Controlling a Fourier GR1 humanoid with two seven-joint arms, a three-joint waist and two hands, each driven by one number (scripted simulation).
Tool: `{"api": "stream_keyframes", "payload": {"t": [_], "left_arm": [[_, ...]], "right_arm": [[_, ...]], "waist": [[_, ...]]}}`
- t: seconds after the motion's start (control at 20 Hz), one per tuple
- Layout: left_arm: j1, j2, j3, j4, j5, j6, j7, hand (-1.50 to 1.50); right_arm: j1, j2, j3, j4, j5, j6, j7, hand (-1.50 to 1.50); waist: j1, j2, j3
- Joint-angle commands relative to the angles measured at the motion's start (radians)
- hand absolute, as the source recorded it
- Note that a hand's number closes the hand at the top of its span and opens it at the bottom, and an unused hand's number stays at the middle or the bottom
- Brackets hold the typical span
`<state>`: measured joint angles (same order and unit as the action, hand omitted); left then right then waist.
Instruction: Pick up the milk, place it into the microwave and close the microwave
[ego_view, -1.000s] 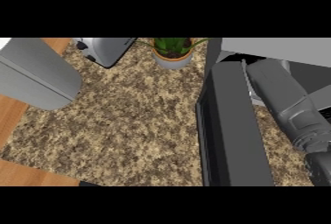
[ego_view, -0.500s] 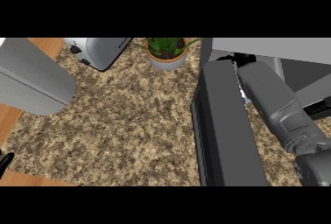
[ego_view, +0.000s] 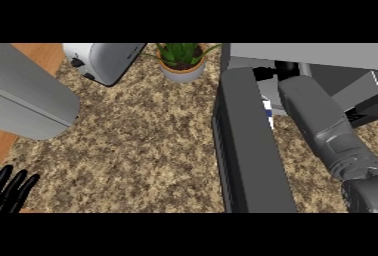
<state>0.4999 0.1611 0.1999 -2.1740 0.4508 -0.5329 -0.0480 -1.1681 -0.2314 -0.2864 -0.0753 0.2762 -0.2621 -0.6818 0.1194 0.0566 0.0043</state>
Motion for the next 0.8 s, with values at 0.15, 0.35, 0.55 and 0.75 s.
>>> {"api": "stream_keyframes", "payload": {"t": [0.15, 0.35, 0.55, 0.75], "left_arm": [[0.003, -0.044, -0.12, 0.05, -0.084, -0.076, -0.042, -1.5], [-0.058, -0.016, -0.164, 0.119, -0.117, -0.116, -0.022, -1.5], [-0.064, -0.029, -0.222, 0.13, -0.175, -0.139, -0.02, -1.5], [-0.16, -0.097, -0.286, 0.225, -0.323, -0.09, -0.04, -1.5]], "right_arm": [[0.072, -0.052, -0.049, -0.007, -0.055, 0.227, -0.075, -1.5], [0.088, -0.013, -0.07, -0.005, -0.084, 0.375, -0.099, -1.5], [0.151, 0.04, -0.1, 0.002, -0.121, 0.448, -0.127, -1.5], [0.235, 0.056, -0.095, -0.009, -0.126, 0.549, -0.186, -1.5]], "waist": [[-0.039, -0.018, -0.001], [-0.067, -0.025, -0.001], [-0.074, -0.034, -0.002], [-0.099, -0.04, -0.003]]}}
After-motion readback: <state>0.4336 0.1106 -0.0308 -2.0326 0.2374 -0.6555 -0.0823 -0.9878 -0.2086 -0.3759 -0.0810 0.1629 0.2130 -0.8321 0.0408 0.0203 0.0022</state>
